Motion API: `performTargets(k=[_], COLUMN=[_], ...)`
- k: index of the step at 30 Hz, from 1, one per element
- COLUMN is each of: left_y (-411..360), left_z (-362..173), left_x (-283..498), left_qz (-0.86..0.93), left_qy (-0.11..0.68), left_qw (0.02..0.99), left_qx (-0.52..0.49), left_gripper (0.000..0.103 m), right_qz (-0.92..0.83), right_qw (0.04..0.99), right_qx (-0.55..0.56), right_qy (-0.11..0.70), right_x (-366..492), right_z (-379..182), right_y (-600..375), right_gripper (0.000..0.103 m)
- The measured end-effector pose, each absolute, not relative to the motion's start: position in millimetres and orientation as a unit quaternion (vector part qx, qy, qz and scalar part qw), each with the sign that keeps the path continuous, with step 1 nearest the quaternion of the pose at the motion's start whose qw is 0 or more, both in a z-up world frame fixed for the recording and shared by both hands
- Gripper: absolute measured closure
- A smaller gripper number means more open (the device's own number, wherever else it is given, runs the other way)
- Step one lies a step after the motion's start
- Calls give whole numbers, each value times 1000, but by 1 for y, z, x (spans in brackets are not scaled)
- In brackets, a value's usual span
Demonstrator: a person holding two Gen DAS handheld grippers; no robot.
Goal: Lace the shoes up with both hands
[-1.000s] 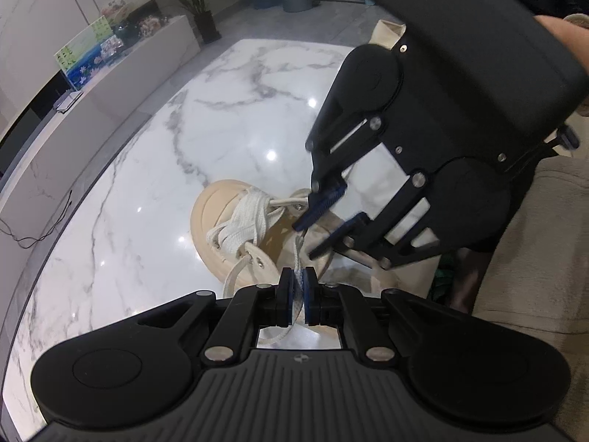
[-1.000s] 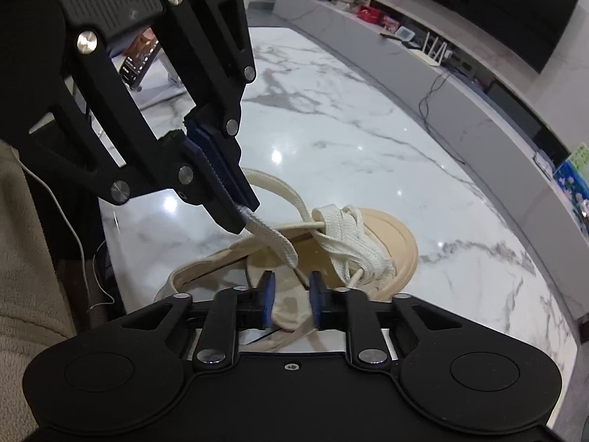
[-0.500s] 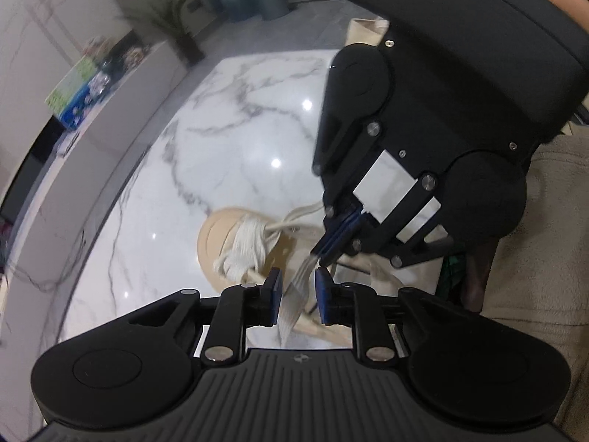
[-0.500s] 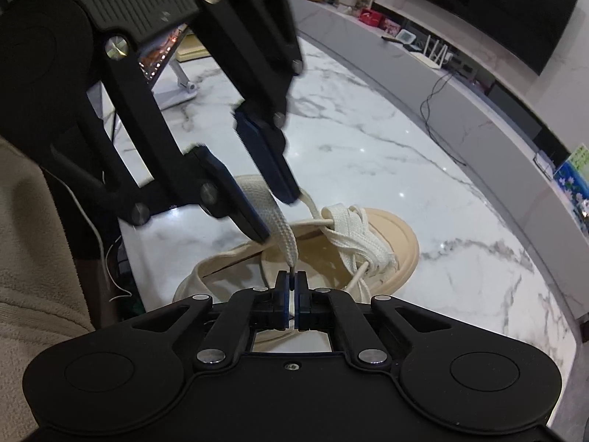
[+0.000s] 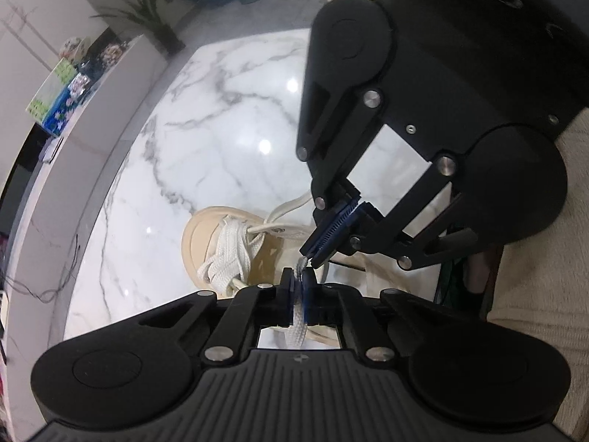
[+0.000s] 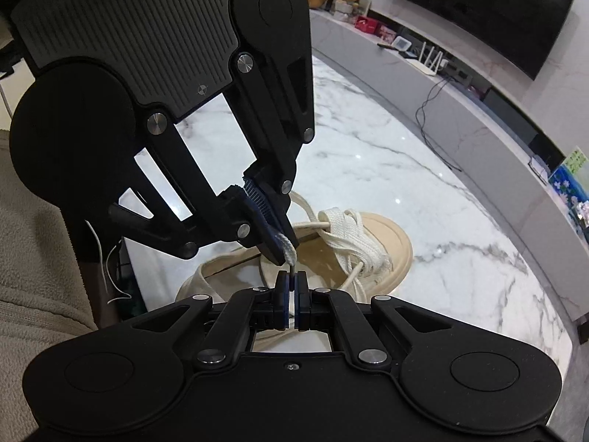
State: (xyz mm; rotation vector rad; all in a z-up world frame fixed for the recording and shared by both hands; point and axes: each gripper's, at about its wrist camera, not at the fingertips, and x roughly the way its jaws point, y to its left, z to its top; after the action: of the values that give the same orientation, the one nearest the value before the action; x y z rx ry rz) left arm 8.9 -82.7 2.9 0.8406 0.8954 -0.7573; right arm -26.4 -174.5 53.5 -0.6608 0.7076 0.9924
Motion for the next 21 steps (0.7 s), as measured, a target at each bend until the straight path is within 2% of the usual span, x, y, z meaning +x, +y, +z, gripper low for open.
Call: performTargets(k=[13, 21], left_y=[-77, -74], left_z=[5, 7], left_x=[15, 18], left_qz=[-327, -311], left_qy=[424, 431], left_qw=[766, 783], left_qx=[355, 324], left_gripper=[101, 101], right_qz=[430, 385], right_qw=[792, 825], right_qx=[-259, -162], right_qy=[347, 380], right_x=[-22, -14], right_z=[67, 75], right_y=[-193, -215], right_gripper=[101, 101])
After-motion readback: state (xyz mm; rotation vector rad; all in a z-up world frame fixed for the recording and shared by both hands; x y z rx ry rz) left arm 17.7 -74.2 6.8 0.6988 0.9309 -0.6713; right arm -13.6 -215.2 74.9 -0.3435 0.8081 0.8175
